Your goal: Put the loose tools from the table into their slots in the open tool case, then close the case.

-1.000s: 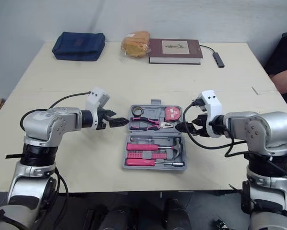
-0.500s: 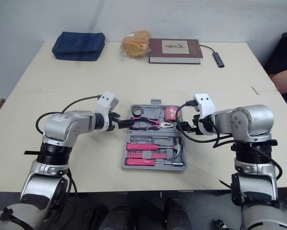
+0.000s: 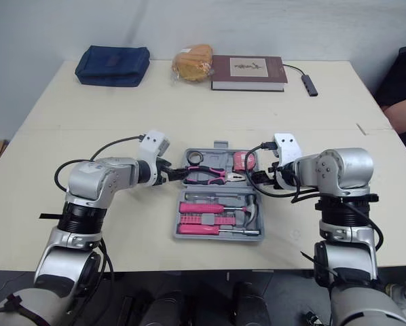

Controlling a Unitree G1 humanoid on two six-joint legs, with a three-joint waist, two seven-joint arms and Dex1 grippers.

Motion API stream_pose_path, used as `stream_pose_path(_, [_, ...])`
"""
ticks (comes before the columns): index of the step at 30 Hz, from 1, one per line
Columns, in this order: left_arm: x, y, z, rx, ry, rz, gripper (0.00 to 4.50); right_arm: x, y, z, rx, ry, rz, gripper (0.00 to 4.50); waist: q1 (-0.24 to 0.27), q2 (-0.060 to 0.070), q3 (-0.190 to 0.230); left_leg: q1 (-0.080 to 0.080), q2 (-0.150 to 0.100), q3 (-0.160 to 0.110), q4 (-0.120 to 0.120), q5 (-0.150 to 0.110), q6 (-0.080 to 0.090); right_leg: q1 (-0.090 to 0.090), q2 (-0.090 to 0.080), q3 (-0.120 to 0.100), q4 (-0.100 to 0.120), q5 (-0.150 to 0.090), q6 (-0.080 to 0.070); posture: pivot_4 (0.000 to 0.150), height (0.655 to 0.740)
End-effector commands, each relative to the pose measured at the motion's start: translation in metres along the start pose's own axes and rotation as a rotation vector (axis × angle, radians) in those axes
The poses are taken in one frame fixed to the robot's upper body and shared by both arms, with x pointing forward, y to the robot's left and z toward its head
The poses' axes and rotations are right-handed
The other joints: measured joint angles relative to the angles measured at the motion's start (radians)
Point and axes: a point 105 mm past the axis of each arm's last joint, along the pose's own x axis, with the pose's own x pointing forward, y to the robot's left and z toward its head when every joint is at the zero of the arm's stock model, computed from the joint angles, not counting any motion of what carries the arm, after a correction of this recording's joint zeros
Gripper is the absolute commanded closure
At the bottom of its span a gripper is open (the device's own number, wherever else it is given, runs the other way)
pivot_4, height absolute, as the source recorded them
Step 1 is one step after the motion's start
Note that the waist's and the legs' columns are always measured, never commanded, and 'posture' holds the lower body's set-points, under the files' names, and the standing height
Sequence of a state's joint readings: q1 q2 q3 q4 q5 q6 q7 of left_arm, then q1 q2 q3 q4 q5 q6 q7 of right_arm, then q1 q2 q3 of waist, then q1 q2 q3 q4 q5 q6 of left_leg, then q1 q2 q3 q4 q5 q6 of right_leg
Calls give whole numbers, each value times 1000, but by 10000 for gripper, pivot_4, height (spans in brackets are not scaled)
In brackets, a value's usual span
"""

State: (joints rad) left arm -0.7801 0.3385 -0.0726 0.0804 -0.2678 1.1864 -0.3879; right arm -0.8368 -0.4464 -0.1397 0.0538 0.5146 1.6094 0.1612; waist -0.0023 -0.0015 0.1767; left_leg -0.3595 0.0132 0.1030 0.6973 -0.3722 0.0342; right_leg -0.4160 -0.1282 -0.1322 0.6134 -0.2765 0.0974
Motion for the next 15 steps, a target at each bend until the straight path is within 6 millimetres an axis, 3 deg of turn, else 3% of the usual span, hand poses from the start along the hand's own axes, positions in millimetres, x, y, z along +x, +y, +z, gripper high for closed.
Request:
stream_pose_path(1, [2,-4,-1,12,9,-6,26505,0,-5,-3,34,1,-6,27876,0,0,0,0,0,0,0,0,0,0,0,0,0,0,0,1500,7400])
stream_pose_path(5, [3,-13,-4,-28,4,-49,41126,0,-4,-3,60,-20,-4,45000,1,0,0,1,0,0,0,0,0,1,0,0,0,0,0,1500,7400])
stream_pose_path(8, [3,-13,0,-53,-28,-51,44977,-2,-1,4,80,-66,6,45000,0,0,0,4,0,-1,0,1,0,4,-1,2,1,0,0,1500,7400])
stream_pose_path(15, [1,-13,29,-58,-236,-71,44977,-18,11,29,-67,-310,22,45000,0,0,0,1,0,-2,0,2,-2,1,-1,6,3,0,0,1500,7400])
